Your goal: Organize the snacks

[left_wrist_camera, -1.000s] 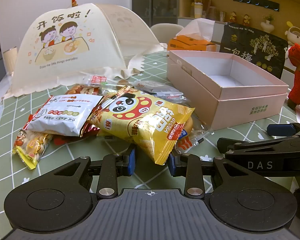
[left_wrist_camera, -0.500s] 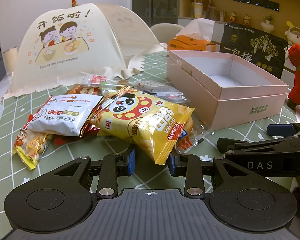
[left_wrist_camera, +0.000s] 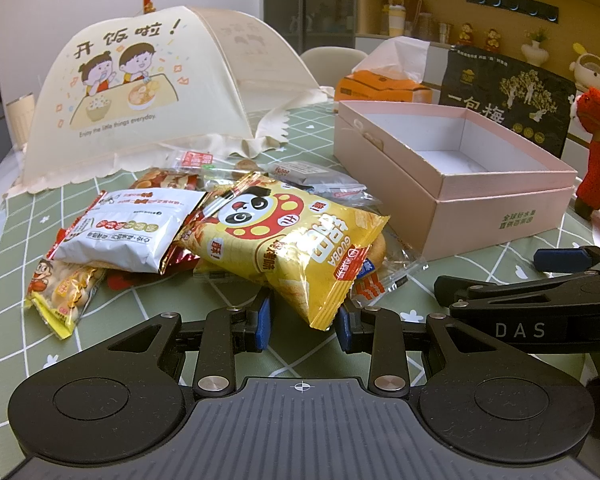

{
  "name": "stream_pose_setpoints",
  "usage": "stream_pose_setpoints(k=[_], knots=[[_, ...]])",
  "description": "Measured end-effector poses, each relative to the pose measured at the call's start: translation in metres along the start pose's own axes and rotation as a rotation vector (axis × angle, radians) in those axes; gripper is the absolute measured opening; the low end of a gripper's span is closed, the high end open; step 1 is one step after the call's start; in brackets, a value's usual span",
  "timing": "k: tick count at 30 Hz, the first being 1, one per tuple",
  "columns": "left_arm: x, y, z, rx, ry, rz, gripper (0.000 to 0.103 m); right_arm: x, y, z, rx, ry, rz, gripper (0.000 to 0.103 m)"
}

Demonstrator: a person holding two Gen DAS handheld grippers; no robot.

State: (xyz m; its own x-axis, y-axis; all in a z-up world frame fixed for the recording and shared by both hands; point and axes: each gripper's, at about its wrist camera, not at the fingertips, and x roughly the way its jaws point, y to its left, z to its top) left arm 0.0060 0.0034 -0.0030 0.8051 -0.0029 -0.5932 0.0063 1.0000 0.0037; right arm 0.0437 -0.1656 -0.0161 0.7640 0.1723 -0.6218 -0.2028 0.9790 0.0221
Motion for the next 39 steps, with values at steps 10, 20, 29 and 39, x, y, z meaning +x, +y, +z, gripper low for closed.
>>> stream_pose_setpoints(k=[10,20,29,39], knots=[[-0.005,0.009,0.013,-0.076,0.068,-0.020,0.037,0.001,-0.009,0.014,-0.104,0.147,0.107,0.103],[-0.026,0.079,0.034,-0.264,0.049,0.045,0.037,-0.003,-0.006,0.018,-0.147,0.216,0.134,0.102],[-0.035,0.162,0.053,-0.510,-0.026,0.107,0.036,-0.047,0.017,0.058,-0.312,0.103,0.296,0.091],[-0.012,0.182,0.042,-0.503,0.076,0.107,0.036,-0.031,0.051,0.111,-0.248,0.155,0.453,0.091]])
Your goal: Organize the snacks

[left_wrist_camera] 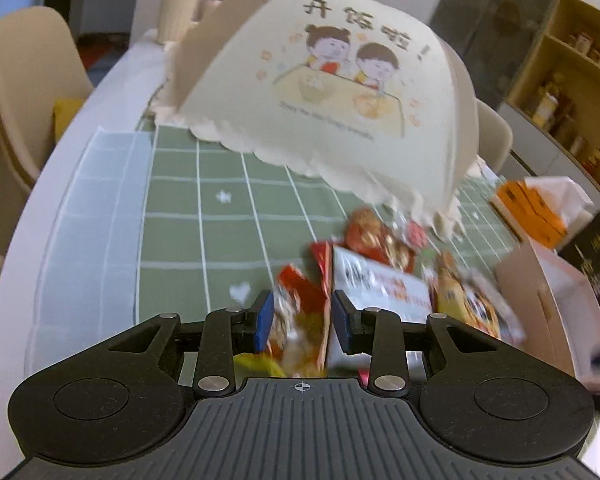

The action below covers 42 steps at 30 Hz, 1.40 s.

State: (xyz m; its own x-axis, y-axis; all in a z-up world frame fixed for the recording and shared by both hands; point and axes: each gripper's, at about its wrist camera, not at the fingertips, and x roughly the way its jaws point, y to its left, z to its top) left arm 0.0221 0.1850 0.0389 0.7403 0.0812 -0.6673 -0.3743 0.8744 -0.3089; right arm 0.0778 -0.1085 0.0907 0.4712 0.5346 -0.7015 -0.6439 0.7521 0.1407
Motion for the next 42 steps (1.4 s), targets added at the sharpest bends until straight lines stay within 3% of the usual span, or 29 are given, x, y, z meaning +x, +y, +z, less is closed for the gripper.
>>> stream_pose_setpoints(k=[1,4,8,12,14,16,19,22,26,30,33,36,38,42], knots=[[-0.004,0.000,-0.004,0.005,0.001,-0.008,0.036,0.003,0.002,0.008,-0.018,-0.008,-0.014,0.088],[-0.020,-0.001,-0.015,-0.007,0.007,-0.032,0.036,0.022,0.000,0.036,-0.046,0.038,-0.051,0.064],[-0.044,-0.012,-0.031,-0.007,0.019,-0.106,0.036,0.075,-0.011,0.072,-0.027,0.175,-0.043,0.062],[-0.062,-0.026,-0.046,0.043,0.050,-0.185,0.036,0.128,-0.023,0.098,0.034,0.233,-0.082,0.057],[-0.068,-0.027,-0.054,0.049,0.074,-0.201,0.036,0.150,-0.028,0.106,0.047,0.258,-0.115,0.040],[-0.072,-0.023,-0.062,0.038,0.090,-0.209,0.036,0.165,-0.033,0.109,0.073,0.300,-0.105,0.033],[-0.069,-0.012,-0.069,-0.007,0.113,-0.203,0.036,0.166,-0.027,0.103,0.084,0.333,-0.089,0.033],[-0.062,-0.003,-0.068,-0.058,0.123,-0.182,0.036,0.147,-0.010,0.090,0.050,0.366,0.004,0.029],[-0.057,-0.002,-0.058,-0.074,0.124,-0.202,0.036,0.119,0.007,0.051,0.050,0.432,0.111,0.029],[-0.060,-0.011,-0.053,-0.043,0.111,-0.220,0.036,0.076,0.012,0.023,0.030,0.379,0.157,0.030],[-0.066,-0.014,-0.054,-0.033,0.105,-0.229,0.036,0.045,-0.002,0.008,0.061,0.313,0.107,0.048],[-0.068,-0.018,-0.057,-0.029,0.117,-0.233,0.036,0.035,-0.023,-0.006,0.120,0.306,0.063,0.051],[-0.066,-0.021,-0.057,-0.029,0.128,-0.242,0.036,0.037,-0.035,-0.012,0.148,0.287,0.019,0.060],[-0.066,-0.029,-0.056,-0.004,0.134,-0.243,0.036,0.056,-0.033,-0.015,0.169,0.245,0.006,0.067]])
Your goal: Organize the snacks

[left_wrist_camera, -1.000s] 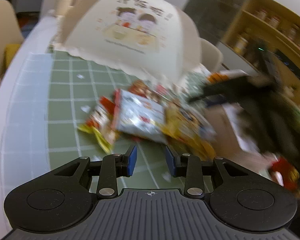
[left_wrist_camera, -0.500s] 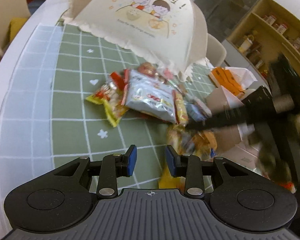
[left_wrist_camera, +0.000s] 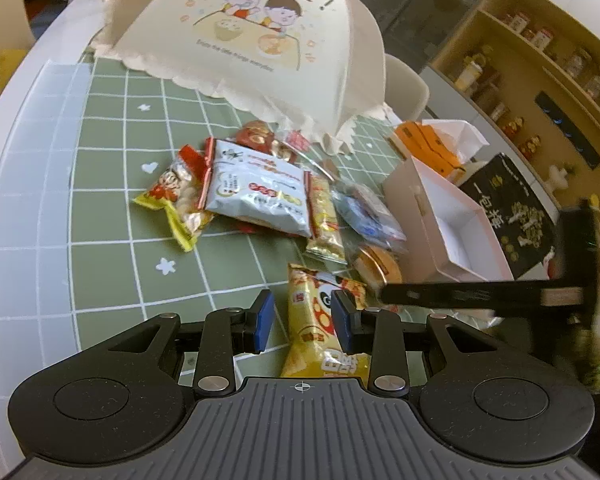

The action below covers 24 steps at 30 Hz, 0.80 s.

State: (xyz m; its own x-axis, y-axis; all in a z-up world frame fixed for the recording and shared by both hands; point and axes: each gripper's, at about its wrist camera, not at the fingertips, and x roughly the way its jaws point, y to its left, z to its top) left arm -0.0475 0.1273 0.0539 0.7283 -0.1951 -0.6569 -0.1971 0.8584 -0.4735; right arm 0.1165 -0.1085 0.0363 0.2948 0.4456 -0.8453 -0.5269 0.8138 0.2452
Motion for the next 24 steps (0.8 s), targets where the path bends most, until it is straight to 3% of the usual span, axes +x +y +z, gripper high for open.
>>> stream_pose_setpoints(k=[3,5,8,12,15,18,19,22,24], knots=[[-0.003,-0.005,0.002,0.039,0.005,0.016,0.036,0.010,0.018,0.005,-0.044,-0.079,-0.059,0.065],[-0.004,-0.007,0.004,0.059,0.012,0.031,0.036,0.013,0.028,0.004,-0.116,-0.094,-0.101,0.040],[0.000,-0.009,0.005,0.074,0.035,0.055,0.036,0.006,0.042,-0.004,-0.203,-0.081,-0.086,0.017],[0.011,-0.011,0.002,0.074,0.077,0.078,0.036,-0.006,0.040,-0.026,-0.206,-0.005,0.005,0.011],[0.020,-0.013,-0.001,0.066,0.104,0.054,0.036,-0.014,0.036,-0.049,-0.200,0.017,0.015,0.011],[0.028,-0.018,-0.004,0.076,0.125,0.050,0.036,-0.028,0.035,-0.056,-0.220,-0.037,0.012,0.012],[0.028,-0.020,-0.005,0.082,0.127,0.053,0.036,-0.032,0.038,-0.054,-0.236,-0.072,-0.003,0.020],[0.023,-0.022,-0.006,0.099,0.117,0.063,0.036,-0.033,0.047,-0.043,-0.292,-0.165,-0.064,0.067],[0.016,-0.019,-0.007,0.102,0.108,0.083,0.036,-0.026,0.050,-0.033,-0.298,-0.217,-0.078,0.069]])
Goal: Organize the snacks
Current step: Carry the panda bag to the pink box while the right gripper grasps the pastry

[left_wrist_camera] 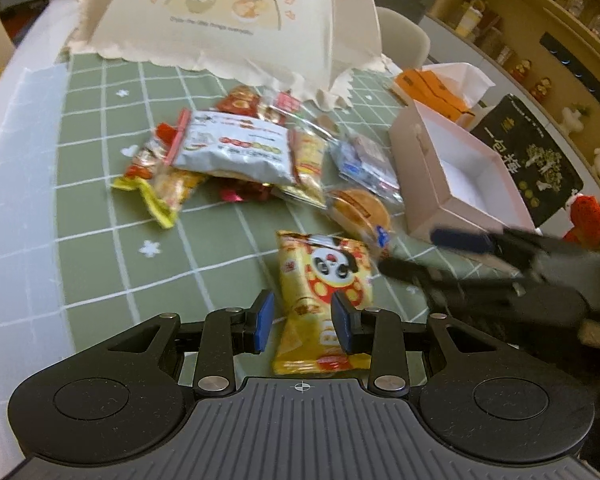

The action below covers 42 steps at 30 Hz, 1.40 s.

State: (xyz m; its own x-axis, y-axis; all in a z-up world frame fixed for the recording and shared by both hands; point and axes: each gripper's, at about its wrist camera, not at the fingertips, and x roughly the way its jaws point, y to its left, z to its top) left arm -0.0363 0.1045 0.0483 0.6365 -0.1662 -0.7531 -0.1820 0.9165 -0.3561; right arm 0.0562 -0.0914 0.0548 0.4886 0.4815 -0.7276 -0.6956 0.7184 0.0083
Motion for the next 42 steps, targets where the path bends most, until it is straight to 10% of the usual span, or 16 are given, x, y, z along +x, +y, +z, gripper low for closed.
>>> stream_pose_setpoints(k=[10,18,23,31,39,42], knots=[[-0.023,0.026,-0.014,-0.079,-0.013,-0.008,0.036,0.078,0.013,0.028,-0.075,0.044,-0.115,0.071],[-0.005,0.016,-0.016,-0.066,0.025,-0.050,0.036,0.036,-0.006,-0.004,0.077,0.114,0.045,0.054],[0.009,0.003,-0.022,-0.014,0.075,-0.053,0.039,-0.001,-0.015,-0.049,0.052,0.101,-0.050,0.055],[-0.004,-0.053,-0.026,0.327,-0.017,0.179,0.039,-0.029,-0.039,-0.086,0.124,0.109,-0.122,0.065],[0.018,-0.100,-0.049,0.549,0.068,0.206,0.041,-0.032,-0.053,-0.097,0.178,0.094,-0.133,0.071],[0.026,-0.110,-0.061,0.605,0.072,0.210,0.064,-0.034,-0.054,-0.102,0.176,0.083,-0.134,0.074]])
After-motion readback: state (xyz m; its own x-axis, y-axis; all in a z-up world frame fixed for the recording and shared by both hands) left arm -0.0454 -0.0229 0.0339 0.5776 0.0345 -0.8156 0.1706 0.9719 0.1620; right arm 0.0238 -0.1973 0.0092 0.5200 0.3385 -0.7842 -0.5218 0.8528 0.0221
